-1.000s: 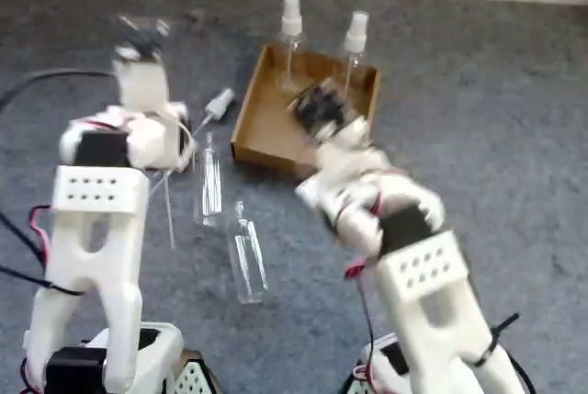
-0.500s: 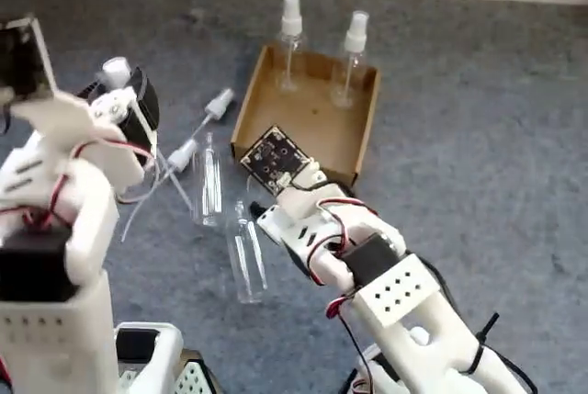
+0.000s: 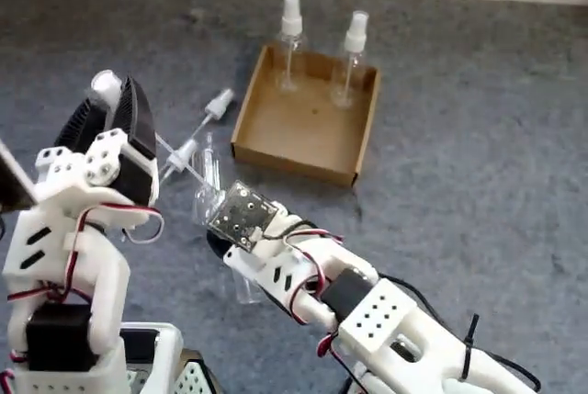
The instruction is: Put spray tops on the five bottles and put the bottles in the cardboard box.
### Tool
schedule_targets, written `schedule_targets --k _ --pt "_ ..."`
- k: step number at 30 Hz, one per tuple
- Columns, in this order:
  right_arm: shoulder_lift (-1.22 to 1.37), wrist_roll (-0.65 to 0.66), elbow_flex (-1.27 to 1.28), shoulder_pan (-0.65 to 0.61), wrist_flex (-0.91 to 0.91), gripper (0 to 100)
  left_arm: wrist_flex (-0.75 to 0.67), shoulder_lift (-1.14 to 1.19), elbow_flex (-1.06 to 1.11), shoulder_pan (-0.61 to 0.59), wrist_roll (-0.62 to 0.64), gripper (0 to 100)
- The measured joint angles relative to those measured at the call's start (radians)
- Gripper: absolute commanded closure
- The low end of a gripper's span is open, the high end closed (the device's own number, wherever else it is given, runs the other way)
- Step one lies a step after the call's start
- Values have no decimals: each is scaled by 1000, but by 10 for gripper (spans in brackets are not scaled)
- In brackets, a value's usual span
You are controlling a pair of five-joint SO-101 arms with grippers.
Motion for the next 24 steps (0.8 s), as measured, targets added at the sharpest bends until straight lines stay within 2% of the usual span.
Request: schedule_targets --k 13,24 --pt "6 0 3 0 2 995 -6 -2 129 0 -46 996" --pt "6 0 5 0 2 995 -26 -11 54 -58 -51 996"
